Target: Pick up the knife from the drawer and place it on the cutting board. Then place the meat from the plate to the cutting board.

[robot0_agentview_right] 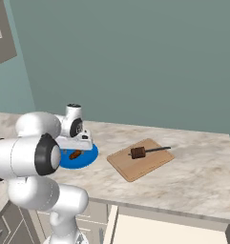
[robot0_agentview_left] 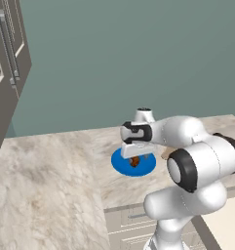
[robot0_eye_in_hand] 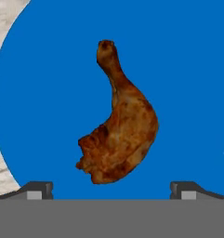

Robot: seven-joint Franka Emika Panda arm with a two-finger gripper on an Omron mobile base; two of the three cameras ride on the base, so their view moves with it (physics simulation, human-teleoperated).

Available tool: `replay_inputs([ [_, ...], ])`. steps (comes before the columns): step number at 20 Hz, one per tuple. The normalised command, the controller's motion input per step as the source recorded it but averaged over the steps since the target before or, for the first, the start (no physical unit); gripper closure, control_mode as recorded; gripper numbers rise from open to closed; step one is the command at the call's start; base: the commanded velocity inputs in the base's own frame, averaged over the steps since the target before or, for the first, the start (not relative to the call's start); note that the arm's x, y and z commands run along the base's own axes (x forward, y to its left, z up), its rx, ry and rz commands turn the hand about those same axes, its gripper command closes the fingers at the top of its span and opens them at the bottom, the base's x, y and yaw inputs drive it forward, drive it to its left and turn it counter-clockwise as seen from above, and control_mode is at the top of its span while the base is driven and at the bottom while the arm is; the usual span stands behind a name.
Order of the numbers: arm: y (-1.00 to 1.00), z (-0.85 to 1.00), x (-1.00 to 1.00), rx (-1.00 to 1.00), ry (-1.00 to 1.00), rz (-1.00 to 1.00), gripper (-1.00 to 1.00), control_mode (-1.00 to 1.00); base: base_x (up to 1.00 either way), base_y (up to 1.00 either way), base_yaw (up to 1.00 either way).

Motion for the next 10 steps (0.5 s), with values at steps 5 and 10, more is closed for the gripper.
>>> replay_inputs([
  [5, 0.04, -0.01, 0.15, 0.00, 0.00, 0.00, -1.00, -1.00, 0.00, 0.00, 0.00],
  [10, 0.02, -0.18, 0.06, 0.00, 0.00, 0.00, -1.00, -1.00, 0.00, 0.00, 0.00],
])
